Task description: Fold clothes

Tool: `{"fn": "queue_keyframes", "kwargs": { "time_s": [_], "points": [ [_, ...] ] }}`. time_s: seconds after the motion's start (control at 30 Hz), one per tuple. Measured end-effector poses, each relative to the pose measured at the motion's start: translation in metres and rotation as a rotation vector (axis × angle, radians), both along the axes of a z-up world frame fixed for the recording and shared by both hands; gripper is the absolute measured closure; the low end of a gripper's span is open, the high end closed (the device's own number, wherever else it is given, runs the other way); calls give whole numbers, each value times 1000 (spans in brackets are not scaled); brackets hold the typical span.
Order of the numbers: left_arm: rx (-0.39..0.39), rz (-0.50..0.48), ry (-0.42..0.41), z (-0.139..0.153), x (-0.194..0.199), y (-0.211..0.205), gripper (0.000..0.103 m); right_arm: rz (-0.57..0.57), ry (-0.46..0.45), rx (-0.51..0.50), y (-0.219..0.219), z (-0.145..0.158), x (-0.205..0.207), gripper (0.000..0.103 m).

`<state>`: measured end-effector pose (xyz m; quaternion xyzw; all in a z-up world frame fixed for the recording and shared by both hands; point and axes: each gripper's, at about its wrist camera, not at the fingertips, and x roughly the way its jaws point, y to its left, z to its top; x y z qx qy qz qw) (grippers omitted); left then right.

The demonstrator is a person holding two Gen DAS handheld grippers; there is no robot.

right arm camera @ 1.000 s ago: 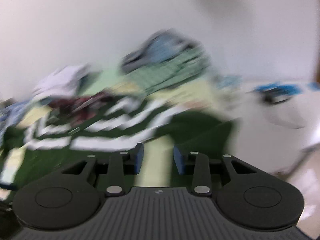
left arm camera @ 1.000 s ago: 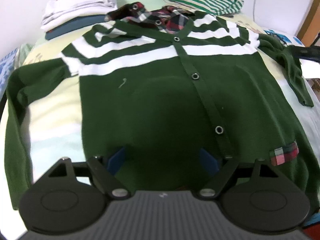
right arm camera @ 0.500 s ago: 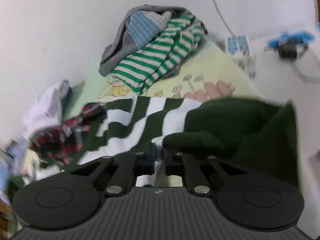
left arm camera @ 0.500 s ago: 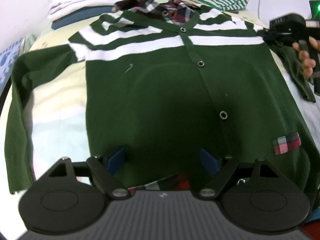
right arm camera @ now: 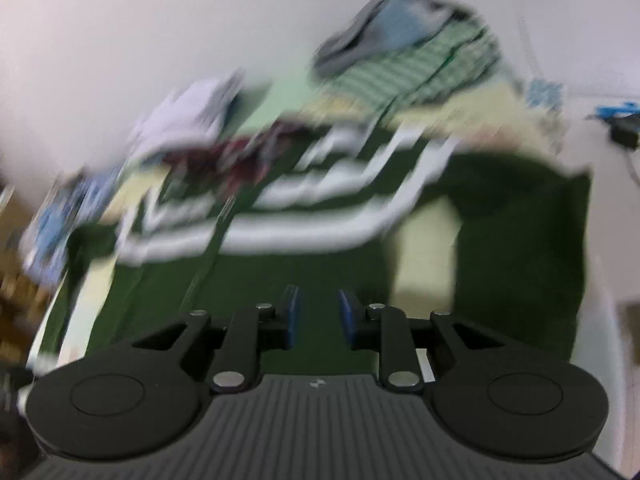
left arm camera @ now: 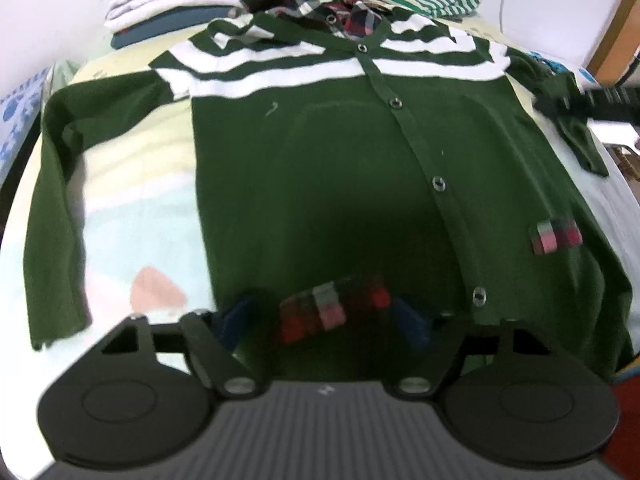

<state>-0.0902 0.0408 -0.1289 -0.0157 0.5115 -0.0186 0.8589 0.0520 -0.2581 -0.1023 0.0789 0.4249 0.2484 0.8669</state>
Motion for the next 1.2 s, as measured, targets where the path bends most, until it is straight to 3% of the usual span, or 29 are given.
{"fn": "queue_keyframes", "kwargs": {
  "time_s": [0.17,0.33,0.4,0.57,0.73,0.87,0.97,1.03,1.1,1.17,1.2],
  "points": [
    [-10,-65,-17,0,-14,5,32,50,39,-106,6,-17,-47,81],
    [-50,-122,-22,4,-23,13,31,-41,18,-194,-1,-18,-61,100],
    [-87,-141,-22,9,-27,18,30,-78,36,-211,3,-11,-61,96],
    [-144,-212,-12,11,-40,24,26,-7,90,-139,20,0,-88,89],
    [-161,-282,16,6,-48,28,27,8,168,-230,26,-8,-126,91],
    [-159,-324,41,2,-54,33,27,-98,158,-340,13,-10,-146,98],
    [-202,-317,68,6,-52,44,27,-179,142,-298,6,1,-156,83],
    [-205,-304,75,8,-53,49,27,-215,133,-335,6,-1,-162,62],
    [-221,-296,82,9,-54,53,27,-232,143,-340,7,-6,-168,62],
    [-229,-294,95,8,-54,52,32,-238,159,-296,6,-11,-170,71],
    [-217,-298,94,8,-54,49,36,-229,160,-294,8,-12,-170,82]
  ]
}}
